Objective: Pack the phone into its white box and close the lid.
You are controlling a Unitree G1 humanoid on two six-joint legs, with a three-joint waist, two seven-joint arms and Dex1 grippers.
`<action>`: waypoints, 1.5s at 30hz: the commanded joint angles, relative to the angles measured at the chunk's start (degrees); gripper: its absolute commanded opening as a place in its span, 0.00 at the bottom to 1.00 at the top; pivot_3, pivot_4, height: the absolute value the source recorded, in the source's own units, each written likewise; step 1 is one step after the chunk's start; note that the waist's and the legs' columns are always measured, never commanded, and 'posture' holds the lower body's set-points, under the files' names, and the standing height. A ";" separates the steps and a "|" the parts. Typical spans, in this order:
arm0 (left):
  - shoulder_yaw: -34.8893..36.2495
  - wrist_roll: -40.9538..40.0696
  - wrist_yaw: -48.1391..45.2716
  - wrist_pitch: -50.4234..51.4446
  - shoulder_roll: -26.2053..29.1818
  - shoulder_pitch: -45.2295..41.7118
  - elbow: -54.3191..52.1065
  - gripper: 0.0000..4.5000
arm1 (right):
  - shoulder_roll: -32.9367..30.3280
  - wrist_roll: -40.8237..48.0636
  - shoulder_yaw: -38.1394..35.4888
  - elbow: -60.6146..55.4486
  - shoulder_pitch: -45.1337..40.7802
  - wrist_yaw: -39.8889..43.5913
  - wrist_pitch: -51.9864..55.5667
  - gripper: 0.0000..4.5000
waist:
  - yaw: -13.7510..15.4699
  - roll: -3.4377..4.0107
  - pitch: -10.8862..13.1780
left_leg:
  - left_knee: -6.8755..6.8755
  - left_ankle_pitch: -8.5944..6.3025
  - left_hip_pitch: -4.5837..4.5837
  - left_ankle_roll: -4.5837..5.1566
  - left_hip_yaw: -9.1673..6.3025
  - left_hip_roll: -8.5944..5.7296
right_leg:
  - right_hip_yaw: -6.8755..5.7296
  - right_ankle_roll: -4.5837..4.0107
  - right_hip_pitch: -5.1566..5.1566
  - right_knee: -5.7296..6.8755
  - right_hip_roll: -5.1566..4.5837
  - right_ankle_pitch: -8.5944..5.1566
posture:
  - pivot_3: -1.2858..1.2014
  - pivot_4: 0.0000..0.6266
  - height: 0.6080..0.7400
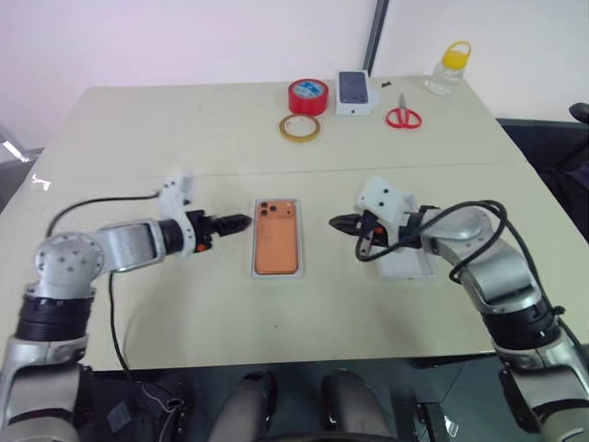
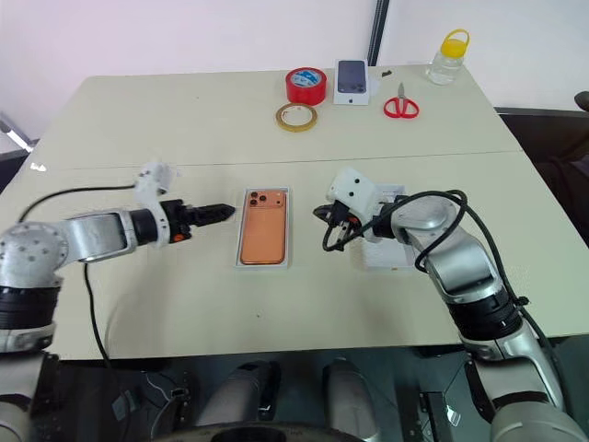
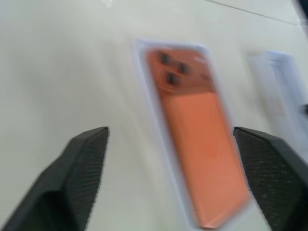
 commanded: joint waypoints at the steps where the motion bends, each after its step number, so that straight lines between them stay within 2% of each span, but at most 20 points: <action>1: -2.45 11.31 -6.56 -2.81 2.16 1.97 -2.60 0.59 | 1.24 -2.90 2.71 1.22 -2.65 -2.75 2.29 0.00 | 0.35 0.01 0.00 | -0.01 0.00 0.00 0.00 0.00 -0.01 | 0.00 0.00 0.01 -0.01 -0.01 0.00 | 0.52 0.24 1.00; 6: -8.59 24.13 -14.21 -5.53 1.82 1.55 -3.92 0.03 | 3.15 -7.17 7.82 3.80 -4.61 -5.19 3.31 0.00 | 0.65 -0.04 0.04 | 0.00 -0.01 -0.05 0.02 -0.02 -0.06 | -0.04 0.00 0.03 -0.09 -0.06 0.00 | 0.52 0.24 1.00; 7: -9.96 26.57 -15.38 -6.13 1.60 0.98 -4.10 0.01 | 3.60 -7.82 8.64 3.97 -4.92 -5.55 3.50 0.00 | 0.58 -0.05 0.04 | 0.00 -0.01 -0.07 0.03 -0.02 -0.06 | -0.03 0.00 0.02 -0.10 -0.07 0.00 | 0.52 0.24 1.00; 15: -18.54 39.54 -26.39 -9.14 -1.45 -2.08 -4.67 0.01 | 7.53 -11.76 13.79 6.09 -7.14 -7.03 5.89 0.00 | 0.02 -0.04 0.05 | -0.01 -0.01 -0.06 0.02 -0.02 -0.03 | -0.04 0.00 -0.02 -0.04 -0.04 0.00 | 0.52 0.24 1.00; 20: -18.82 42.10 -30.91 -8.60 -4.54 -3.22 -4.99 0.01 | 9.13 -12.67 16.17 5.20 -7.07 -6.35 6.02 0.00 | 0.31 -0.04 0.05 | 0.03 -0.01 -0.06 0.02 -0.03 -0.05 | -0.05 0.01 0.01 -0.03 -0.04 0.00 | 0.52 0.24 1.00; 24: -18.43 42.62 -32.13 -6.49 -9.14 -4.75 -4.76 0.01 | 9.33 -12.65 16.37 4.02 -6.74 -5.82 6.63 0.00 | 0.44 -0.04 0.05 | 0.05 -0.01 -0.07 0.03 -0.05 -0.06 | -0.08 0.01 0.03 -0.03 -0.05 0.00 | 0.52 0.24 1.00; 34: -25.20 47.84 -37.41 -5.59 -20.04 -9.44 -1.51 0.01 | 2.21 -11.89 13.14 -2.27 -3.33 -3.16 9.65 0.00 | 0.74 -0.05 0.05 | 0.15 -0.04 -0.07 0.08 -0.09 -0.11 | -0.14 0.03 0.12 -0.05 -0.08 0.00 | 0.52 0.24 1.00; 41: -29.59 52.18 -39.07 -5.15 -28.50 -11.98 0.95 0.01 | -4.66 -10.79 9.53 -12.17 3.35 -2.26 15.33 0.00 | 1.36 -0.05 0.05 | 0.21 -0.06 -0.07 0.12 -0.11 -0.13 | -0.16 0.05 0.18 -0.07 -0.10 -0.01 | 0.52 0.24 1.00; 45: -29.95 53.33 -39.82 -4.07 -30.58 -11.52 0.63 0.01 | -7.19 -10.27 7.83 -16.02 6.40 -2.49 18.36 0.00 | 1.83 -0.06 0.05 | 0.22 -0.08 -0.07 0.14 -0.10 -0.13 | -0.15 0.07 0.19 -0.08 -0.10 -0.02 | 0.52 0.24 1.00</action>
